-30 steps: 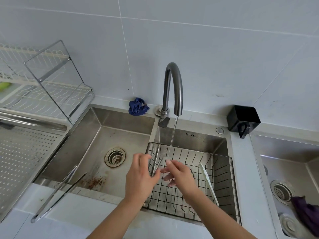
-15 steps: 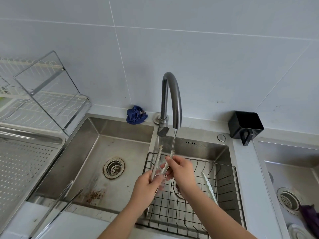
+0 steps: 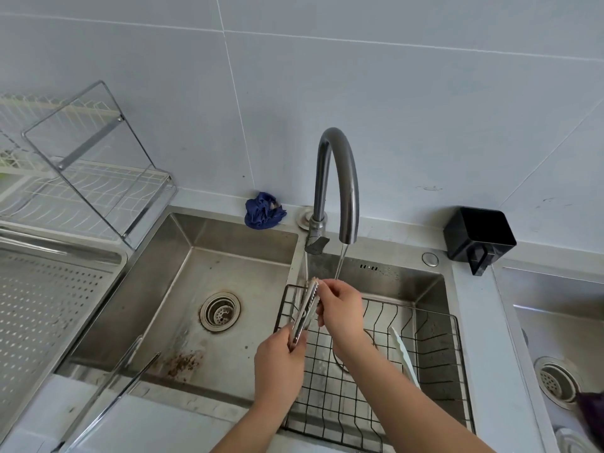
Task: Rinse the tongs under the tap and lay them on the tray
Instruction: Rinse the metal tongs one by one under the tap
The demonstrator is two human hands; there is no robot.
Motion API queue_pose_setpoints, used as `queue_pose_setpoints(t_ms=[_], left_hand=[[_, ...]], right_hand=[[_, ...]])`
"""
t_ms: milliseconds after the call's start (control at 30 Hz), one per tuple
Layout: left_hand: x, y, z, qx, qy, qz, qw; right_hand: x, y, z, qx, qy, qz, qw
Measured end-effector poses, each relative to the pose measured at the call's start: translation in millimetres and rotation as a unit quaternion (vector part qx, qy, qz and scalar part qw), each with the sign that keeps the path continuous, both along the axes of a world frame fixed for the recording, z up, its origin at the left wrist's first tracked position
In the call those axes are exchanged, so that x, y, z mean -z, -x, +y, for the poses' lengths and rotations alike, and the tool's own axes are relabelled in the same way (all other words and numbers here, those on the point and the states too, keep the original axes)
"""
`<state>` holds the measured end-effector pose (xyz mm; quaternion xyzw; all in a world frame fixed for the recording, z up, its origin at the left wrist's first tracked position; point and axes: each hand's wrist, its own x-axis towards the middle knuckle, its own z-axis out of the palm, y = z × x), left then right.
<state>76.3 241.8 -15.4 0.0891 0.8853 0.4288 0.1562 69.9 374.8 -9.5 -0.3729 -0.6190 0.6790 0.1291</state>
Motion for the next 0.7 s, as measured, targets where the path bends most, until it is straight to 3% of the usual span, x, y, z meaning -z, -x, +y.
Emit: queue_pose_setpoints(t_ms=[267,500,700], left_hand=[[-12,0,-5,-0.007,0.019,0.012,1.0],[-17,5,-6,-0.012,0.034,0.002,0.999],[-19,8,-4,-0.001,0.039,-0.01,0.999]], right_hand=[[0,4,-5,-0.007,0.028,0.02,0.999],[0,-3,-3,-0.083,0.045,0.043,0.995],[0,0,4,-0.037,-0.017,0.021,0.999]])
